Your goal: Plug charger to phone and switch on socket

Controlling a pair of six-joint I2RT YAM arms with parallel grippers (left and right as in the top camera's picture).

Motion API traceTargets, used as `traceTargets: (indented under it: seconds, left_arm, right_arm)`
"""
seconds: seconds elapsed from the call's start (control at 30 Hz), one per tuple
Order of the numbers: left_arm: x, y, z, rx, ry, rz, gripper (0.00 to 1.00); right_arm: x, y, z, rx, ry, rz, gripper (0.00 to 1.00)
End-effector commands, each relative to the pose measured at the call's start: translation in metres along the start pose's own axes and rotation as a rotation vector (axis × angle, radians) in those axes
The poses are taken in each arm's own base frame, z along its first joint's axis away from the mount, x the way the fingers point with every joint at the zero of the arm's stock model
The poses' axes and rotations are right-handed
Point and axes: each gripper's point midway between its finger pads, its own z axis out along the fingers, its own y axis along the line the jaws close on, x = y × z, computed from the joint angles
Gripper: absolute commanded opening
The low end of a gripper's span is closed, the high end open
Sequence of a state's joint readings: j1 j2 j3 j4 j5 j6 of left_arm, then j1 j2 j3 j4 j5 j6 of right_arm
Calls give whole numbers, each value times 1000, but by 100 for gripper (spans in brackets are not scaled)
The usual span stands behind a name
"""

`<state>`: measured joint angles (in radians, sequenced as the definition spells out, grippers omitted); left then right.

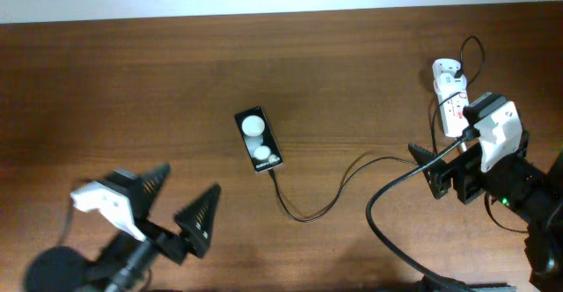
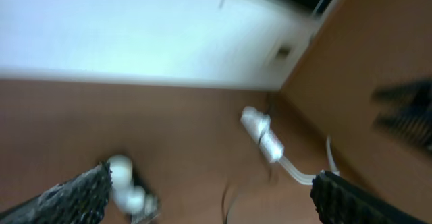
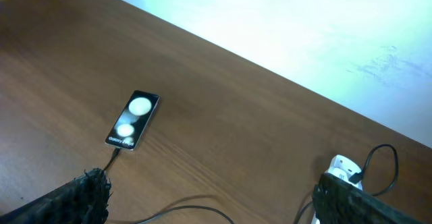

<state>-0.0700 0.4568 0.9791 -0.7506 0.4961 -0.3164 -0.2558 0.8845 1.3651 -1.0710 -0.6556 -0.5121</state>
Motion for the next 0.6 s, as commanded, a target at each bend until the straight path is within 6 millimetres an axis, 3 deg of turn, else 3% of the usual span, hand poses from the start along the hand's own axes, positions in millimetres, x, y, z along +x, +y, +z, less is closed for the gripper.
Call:
traceTargets:
  seconds: [0.0,0.03,0.1,0.13,0.23,0.33,0.4,0.57]
  left_arm:
    - [85,40,19,-45,127,-61,99]
    - [131,58,25,-78,229,-119,99]
    - [187,70,17,-119,379,-199,99]
    - [215,71,3,-142,469,-245,99]
    - [256,67,-28,-190,621,-329,99]
    - [277,64,-47,-217,702,-374,99]
    - [279,66,-47,-231,706,-371,99]
    - [276,73,-47,-252,647,-321,99]
  right_arm:
    - [-1,-1,2,-11,-2,-8,99]
    - [0,-3,5,-15,6,-1,99]
    - [3,-6,10,-23,20,12,99]
    - [5,-9,15,-31,33,23,99]
    - [14,-17,30,-54,73,60,99]
    - [37,-36,65,-111,172,149,99]
    - [53,-44,84,-142,227,198,99]
    - [147,-64,167,-296,497,442,99]
